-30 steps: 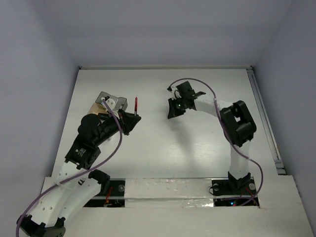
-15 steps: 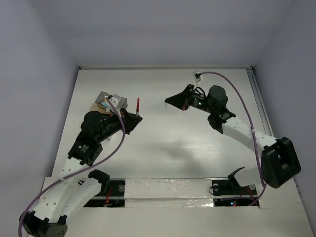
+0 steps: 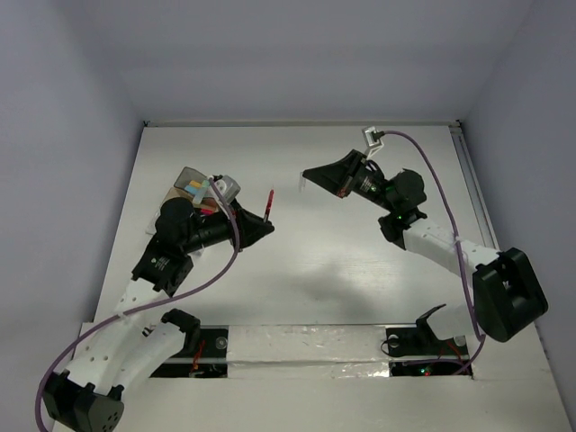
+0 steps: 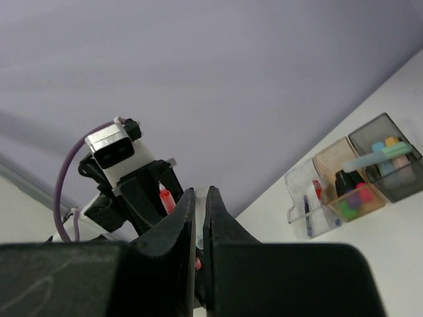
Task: Sort the stationery into containers
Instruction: Close the pen cap on the pen.
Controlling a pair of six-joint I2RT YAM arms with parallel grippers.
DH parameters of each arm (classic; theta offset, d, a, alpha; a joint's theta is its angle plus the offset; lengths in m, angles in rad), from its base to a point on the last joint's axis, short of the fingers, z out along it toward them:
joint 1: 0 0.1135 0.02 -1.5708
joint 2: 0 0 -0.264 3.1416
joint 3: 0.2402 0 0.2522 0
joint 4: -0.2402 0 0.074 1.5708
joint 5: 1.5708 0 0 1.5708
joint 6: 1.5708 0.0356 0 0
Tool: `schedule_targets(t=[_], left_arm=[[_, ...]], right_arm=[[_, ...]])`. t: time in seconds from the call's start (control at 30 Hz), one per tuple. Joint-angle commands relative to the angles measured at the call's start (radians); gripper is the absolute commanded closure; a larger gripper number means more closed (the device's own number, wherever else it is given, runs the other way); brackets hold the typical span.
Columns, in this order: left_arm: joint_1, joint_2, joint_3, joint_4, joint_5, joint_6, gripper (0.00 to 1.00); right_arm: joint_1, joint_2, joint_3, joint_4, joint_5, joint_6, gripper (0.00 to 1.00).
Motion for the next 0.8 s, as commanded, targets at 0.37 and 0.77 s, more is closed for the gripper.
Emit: schedule_targets(t=[0.37,0.77], left_arm=[[0.005,0.026,-0.018,0.123,0.129,-0.051,1.0],[0.005,0.024,-0.019,0.115,0.12,-0.053,1.0]], right_arm=[[0.13,0.105,0.126,0.277,0.101,-0.057,1.0],[0.16,0.088,0.144,0.254,0.123,-0.1,1.0]])
